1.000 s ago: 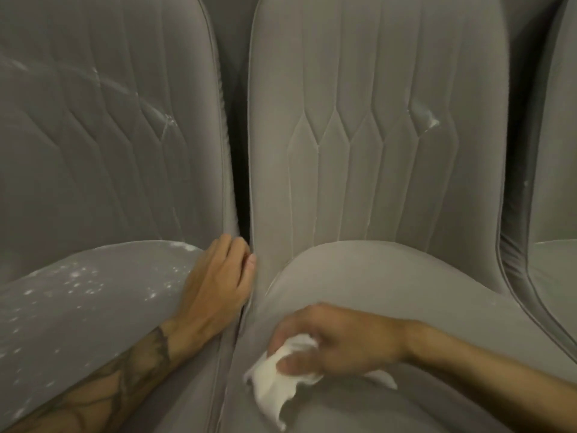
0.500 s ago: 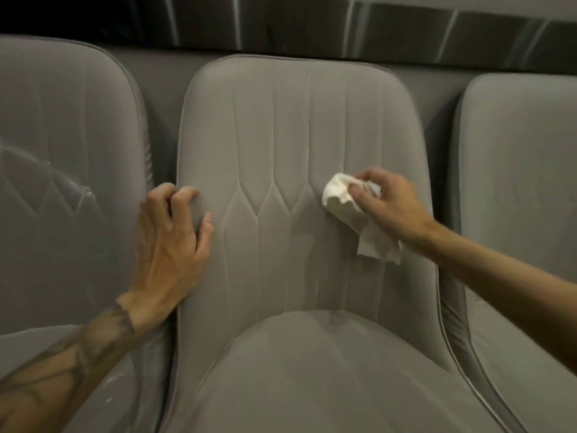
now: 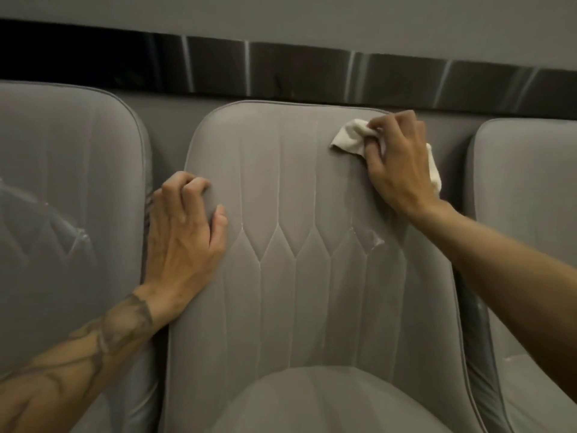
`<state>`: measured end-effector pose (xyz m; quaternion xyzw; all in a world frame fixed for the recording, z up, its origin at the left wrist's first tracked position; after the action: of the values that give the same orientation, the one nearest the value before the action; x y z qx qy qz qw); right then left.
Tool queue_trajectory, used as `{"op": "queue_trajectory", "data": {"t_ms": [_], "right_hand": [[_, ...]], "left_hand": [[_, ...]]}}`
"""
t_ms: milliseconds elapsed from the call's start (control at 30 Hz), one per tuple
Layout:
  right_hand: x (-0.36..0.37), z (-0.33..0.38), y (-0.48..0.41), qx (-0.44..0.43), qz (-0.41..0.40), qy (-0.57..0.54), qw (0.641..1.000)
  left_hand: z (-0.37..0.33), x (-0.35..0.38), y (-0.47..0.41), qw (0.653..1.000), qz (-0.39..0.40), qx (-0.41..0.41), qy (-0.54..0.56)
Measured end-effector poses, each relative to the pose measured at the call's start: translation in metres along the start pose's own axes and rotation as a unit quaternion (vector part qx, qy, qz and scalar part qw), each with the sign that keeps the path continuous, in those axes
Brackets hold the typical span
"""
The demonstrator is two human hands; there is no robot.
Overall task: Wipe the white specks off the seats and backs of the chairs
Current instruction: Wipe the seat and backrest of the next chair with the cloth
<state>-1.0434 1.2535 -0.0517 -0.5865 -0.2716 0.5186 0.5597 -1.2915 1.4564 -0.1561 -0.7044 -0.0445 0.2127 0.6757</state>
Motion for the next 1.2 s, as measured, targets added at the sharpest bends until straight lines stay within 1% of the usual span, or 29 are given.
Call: {"op": "queue_trajectory", "data": {"t_ms": [100, 167, 233, 267, 300, 367, 433, 500, 600, 667, 700, 767, 833, 867, 900, 1000, 1100, 1167, 1200], "right_hand": [[0.001, -0.001, 0.016, -0.007, 0.012, -0.003, 1.000], [0.001, -0.001, 0.034, -0.041, 0.024, 0.017, 0.999], [-0.001, -0.001, 0.029, -0.077, 0.034, 0.048, 0.995], [-0.002, 0.000, 0.015, -0.078, 0.024, 0.055, 0.995], [-0.001, 0.000, -0.002, -0.063, 0.007, 0.055, 0.996], [0.001, -0.002, -0.032, -0.004, -0.024, 0.041, 0.999], [0.007, -0.003, -0.030, 0.017, -0.045, 0.027, 0.998], [0.010, -0.005, 0.007, -0.003, -0.044, 0.037, 0.998], [0.011, -0.008, 0.072, -0.076, 0.022, 0.046, 0.996], [0.009, -0.008, 0.077, -0.112, 0.044, 0.067, 0.990], [0.007, -0.008, 0.063, -0.120, 0.036, 0.085, 0.988], [0.006, -0.005, 0.015, -0.098, -0.005, 0.101, 0.990], [0.002, -0.004, -0.031, -0.036, -0.037, 0.080, 0.995], [0.003, -0.005, -0.040, -0.011, -0.045, 0.070, 0.996], [0.005, -0.004, -0.037, -0.003, -0.052, 0.069, 0.996], [0.009, -0.003, 0.019, -0.047, -0.028, 0.065, 0.996], [0.008, -0.009, 0.077, -0.120, 0.044, 0.076, 0.989], [0.005, -0.010, 0.088, -0.169, 0.074, 0.100, 0.978], [0.003, -0.010, 0.079, -0.179, 0.073, 0.108, 0.975]], "left_hand": [[-0.001, 0.000, 0.002, 1.000, -0.005, -0.007, 0.009], [-0.003, 0.000, 0.003, 1.000, -0.005, -0.009, 0.012], [-0.003, -0.002, 0.002, 1.000, -0.001, -0.005, 0.011], [-0.003, -0.001, 0.002, 1.000, 0.000, -0.005, 0.010], [-0.002, -0.001, 0.002, 1.000, 0.000, -0.004, 0.008], [-0.001, 0.000, 0.002, 1.000, -0.002, -0.005, 0.011], [-0.001, 0.001, 0.002, 1.000, -0.003, -0.010, 0.011], [-0.001, 0.002, 0.002, 1.000, -0.001, -0.010, 0.007], [-0.001, 0.001, 0.002, 1.000, -0.004, -0.010, 0.003], [0.000, 0.001, 0.004, 1.000, -0.003, -0.009, 0.010], [0.001, 0.002, 0.004, 1.000, 0.001, -0.009, 0.018], [0.001, 0.003, 0.003, 0.999, 0.012, -0.011, 0.037], [0.001, 0.005, 0.002, 0.999, 0.017, -0.012, 0.040], [0.001, 0.005, 0.002, 0.999, 0.015, -0.011, 0.036], [0.001, 0.005, 0.001, 0.999, 0.013, -0.009, 0.031], [0.001, 0.004, 0.001, 1.000, 0.009, -0.003, 0.025], [0.000, 0.004, 0.001, 1.000, 0.003, 0.000, 0.027], [-0.001, 0.004, 0.002, 1.000, 0.005, 0.000, 0.026], [-0.001, 0.004, 0.002, 1.000, 0.005, -0.002, 0.028]]}}
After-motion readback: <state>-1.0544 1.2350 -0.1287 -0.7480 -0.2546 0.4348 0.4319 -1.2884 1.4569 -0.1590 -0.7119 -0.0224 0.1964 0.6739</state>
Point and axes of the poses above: each hand's wrist, its own y-axis away from the middle knuckle, its own x-axis out of the palm, z = x × y, the point moved 4 cm from there along -y, towards the middle knuckle, and after that the axes turned 5 degrees about x, right-handed, at the moved point
